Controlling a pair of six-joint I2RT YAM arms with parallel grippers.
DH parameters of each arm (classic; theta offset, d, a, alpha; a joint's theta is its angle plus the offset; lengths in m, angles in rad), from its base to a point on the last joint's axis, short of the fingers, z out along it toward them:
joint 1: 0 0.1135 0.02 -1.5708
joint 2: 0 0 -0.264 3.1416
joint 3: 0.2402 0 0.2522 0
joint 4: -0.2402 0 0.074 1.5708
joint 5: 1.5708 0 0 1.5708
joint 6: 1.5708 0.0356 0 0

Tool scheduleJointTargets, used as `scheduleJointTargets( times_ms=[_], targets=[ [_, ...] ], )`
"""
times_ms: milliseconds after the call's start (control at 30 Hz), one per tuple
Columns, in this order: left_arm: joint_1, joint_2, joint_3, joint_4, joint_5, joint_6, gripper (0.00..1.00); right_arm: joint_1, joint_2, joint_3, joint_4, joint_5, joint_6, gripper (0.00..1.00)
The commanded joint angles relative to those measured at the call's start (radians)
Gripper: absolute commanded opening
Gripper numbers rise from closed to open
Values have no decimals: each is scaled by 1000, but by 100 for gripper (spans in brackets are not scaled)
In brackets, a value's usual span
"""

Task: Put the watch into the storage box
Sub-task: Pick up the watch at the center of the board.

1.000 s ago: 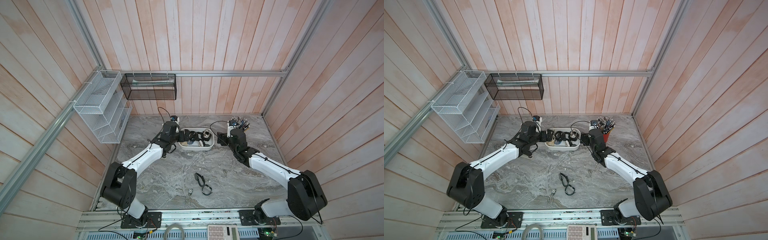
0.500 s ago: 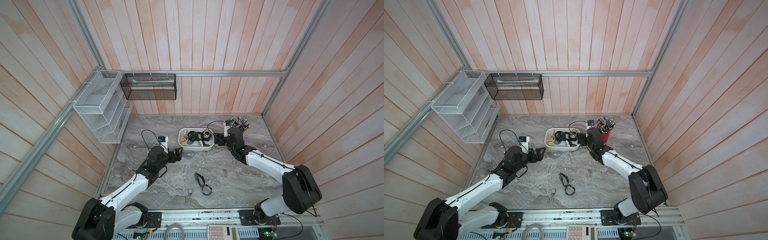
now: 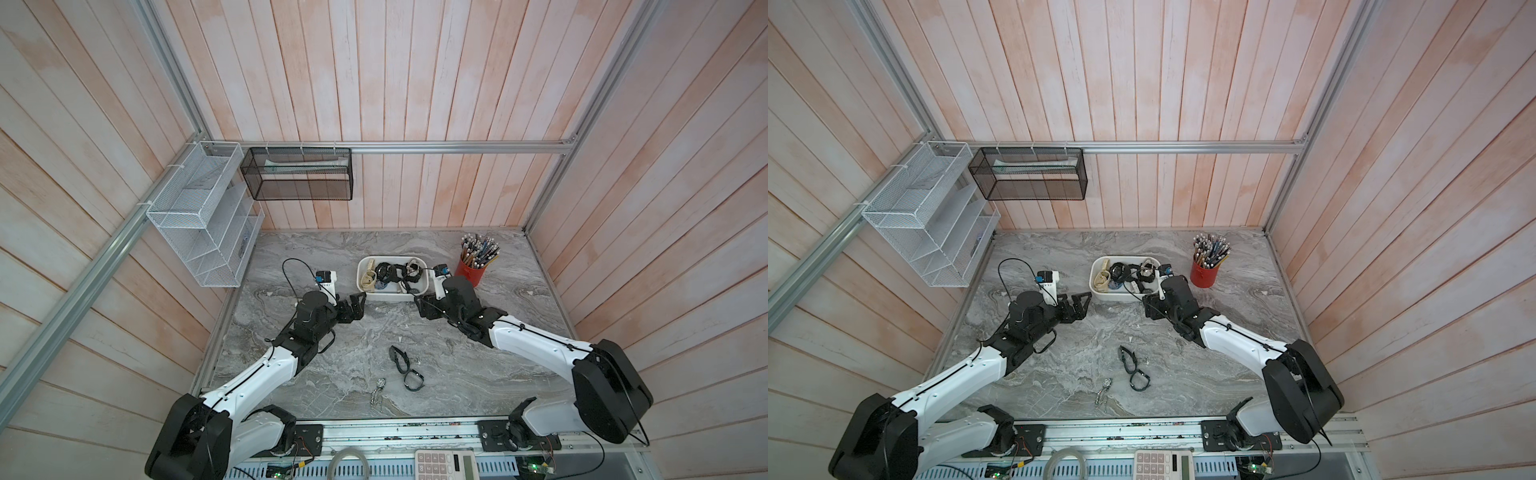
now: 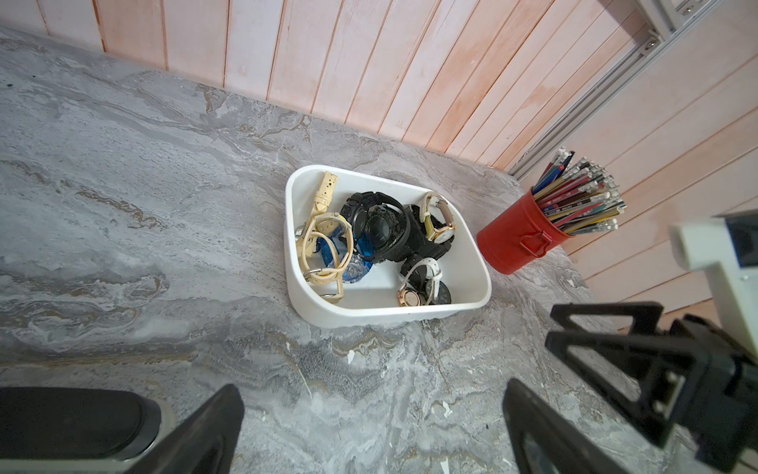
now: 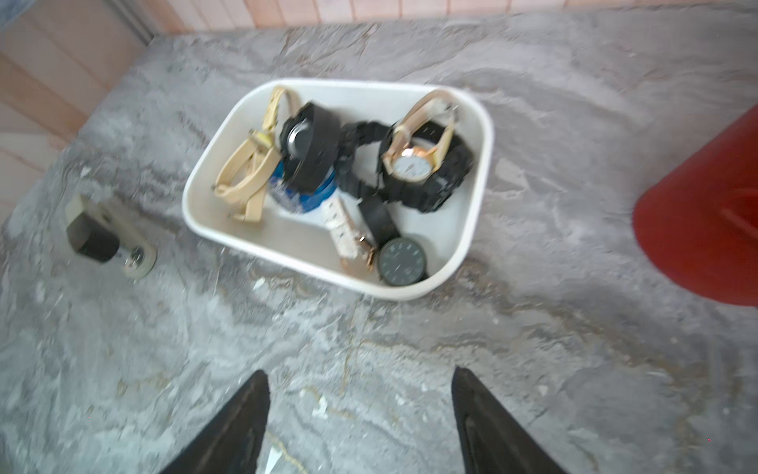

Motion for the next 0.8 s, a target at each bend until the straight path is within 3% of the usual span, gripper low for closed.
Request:
scheduleJointTargets(
  times_ms=[0,300,767],
  targets=[
    [0,-17,-7,11,-6,-2,100,56,-20,-38,-69,-19,45,65],
    [1,-80,-45,-6,-38,-10,100,164,20,-79,-106,-90,130,48],
    [1,-68,-47,-30,-49,-1,99,227,46,-120,-124,-111,180,37]
  ],
)
